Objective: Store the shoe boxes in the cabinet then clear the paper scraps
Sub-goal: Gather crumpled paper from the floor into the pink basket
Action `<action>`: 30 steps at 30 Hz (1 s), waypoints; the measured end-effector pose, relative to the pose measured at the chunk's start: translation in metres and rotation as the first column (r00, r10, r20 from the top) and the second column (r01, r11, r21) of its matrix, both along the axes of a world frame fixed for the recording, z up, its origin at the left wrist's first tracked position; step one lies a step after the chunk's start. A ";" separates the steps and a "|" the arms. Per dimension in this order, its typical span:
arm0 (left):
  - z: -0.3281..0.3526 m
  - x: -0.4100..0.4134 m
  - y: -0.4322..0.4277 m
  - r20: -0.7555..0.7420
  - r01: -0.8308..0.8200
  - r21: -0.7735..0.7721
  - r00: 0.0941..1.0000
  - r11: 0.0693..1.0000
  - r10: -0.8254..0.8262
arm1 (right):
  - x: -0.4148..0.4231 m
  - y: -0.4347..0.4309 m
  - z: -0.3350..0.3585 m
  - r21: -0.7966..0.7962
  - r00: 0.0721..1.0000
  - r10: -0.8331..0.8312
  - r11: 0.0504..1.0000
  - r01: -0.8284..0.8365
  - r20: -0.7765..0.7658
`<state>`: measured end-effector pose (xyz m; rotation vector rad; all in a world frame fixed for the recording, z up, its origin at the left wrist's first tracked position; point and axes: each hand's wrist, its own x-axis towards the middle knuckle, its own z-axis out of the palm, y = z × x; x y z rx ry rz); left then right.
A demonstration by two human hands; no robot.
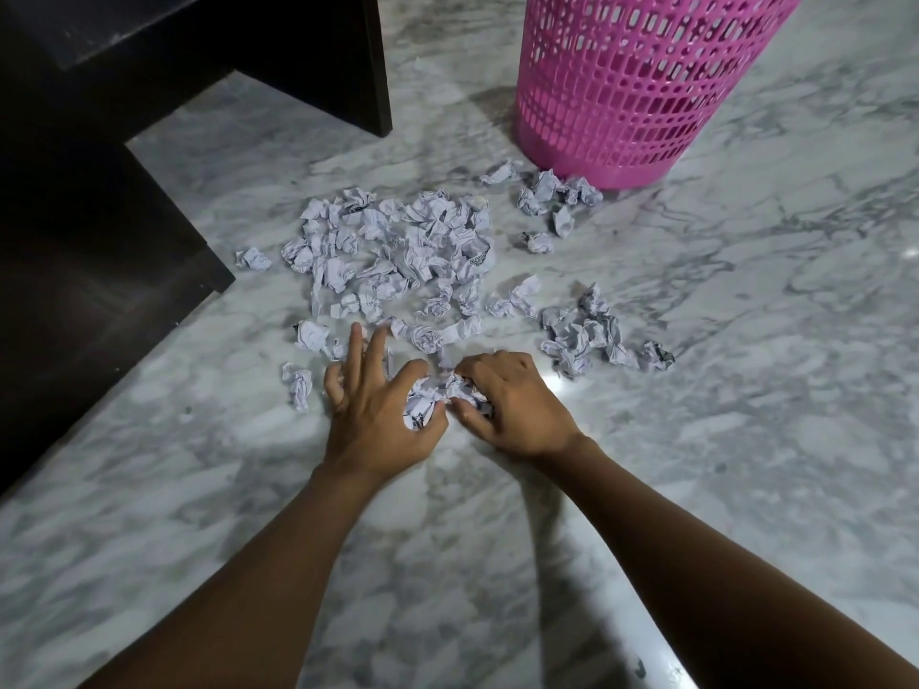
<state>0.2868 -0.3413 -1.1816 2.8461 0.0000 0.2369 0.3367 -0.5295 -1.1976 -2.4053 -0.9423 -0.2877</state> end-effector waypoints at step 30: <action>0.035 0.035 -0.010 -0.222 0.049 -0.131 0.972 0.990 -0.077 | -0.003 0.010 0.018 0.057 0.970 -0.143 0.986 0.157 -0.197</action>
